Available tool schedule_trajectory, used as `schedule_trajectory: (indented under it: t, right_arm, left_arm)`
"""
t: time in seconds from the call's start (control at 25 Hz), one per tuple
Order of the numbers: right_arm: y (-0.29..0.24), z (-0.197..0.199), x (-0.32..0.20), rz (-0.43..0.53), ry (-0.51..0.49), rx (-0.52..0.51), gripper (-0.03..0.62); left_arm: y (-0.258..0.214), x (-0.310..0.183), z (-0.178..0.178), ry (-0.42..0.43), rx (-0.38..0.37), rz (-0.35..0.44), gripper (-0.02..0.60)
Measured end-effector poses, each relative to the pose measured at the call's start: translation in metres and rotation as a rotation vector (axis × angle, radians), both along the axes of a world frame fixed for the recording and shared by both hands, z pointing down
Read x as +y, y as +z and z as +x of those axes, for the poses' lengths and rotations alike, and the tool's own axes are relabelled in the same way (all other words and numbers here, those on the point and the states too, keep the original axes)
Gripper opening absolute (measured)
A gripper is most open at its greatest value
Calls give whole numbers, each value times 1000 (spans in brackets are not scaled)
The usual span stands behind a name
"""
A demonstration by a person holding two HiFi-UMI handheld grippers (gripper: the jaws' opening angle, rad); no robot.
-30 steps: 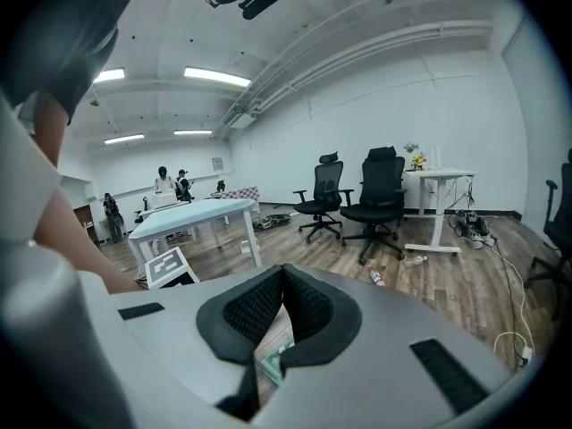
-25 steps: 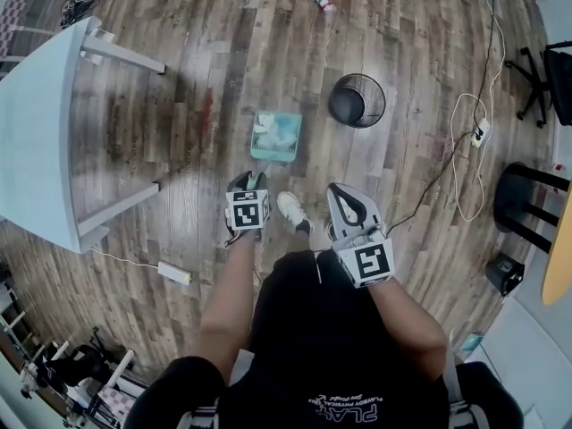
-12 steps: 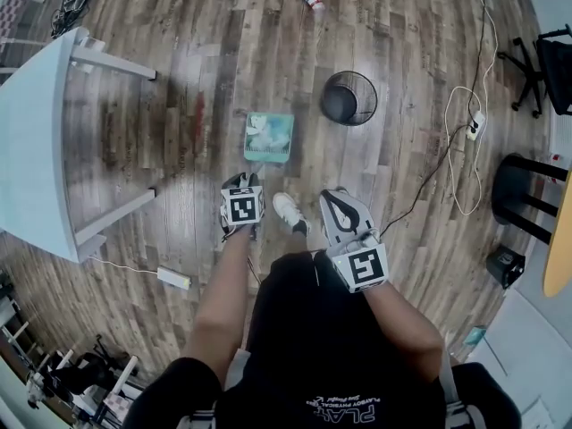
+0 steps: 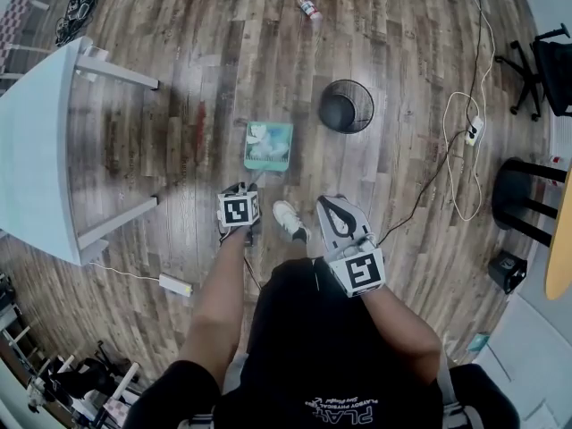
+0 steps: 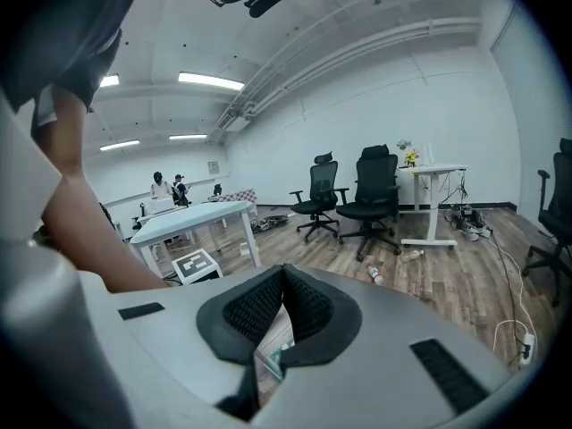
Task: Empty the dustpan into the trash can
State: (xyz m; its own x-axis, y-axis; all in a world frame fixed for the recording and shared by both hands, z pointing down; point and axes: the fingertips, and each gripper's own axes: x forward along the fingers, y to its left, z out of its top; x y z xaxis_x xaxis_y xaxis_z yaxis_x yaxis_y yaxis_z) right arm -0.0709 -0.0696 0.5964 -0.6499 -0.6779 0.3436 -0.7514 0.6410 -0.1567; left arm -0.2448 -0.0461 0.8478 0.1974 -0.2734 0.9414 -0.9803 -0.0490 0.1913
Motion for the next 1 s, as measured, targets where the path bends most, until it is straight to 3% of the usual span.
schedule_trajectory:
  t: [0.36,0.64,1.0]
  right_arm:
    - [-9,25,17,15,-8,4,23]
    - [-20,51,27,50,-25,17,23]
    - [-21,79,30,52,-21,44,23]
  left_arm:
    - [-4,8,-1,36,-96,21,98]
    - [-7,33,2,-3,-142,52,98]
    - [-65,47,21,-45,-165,185,97]
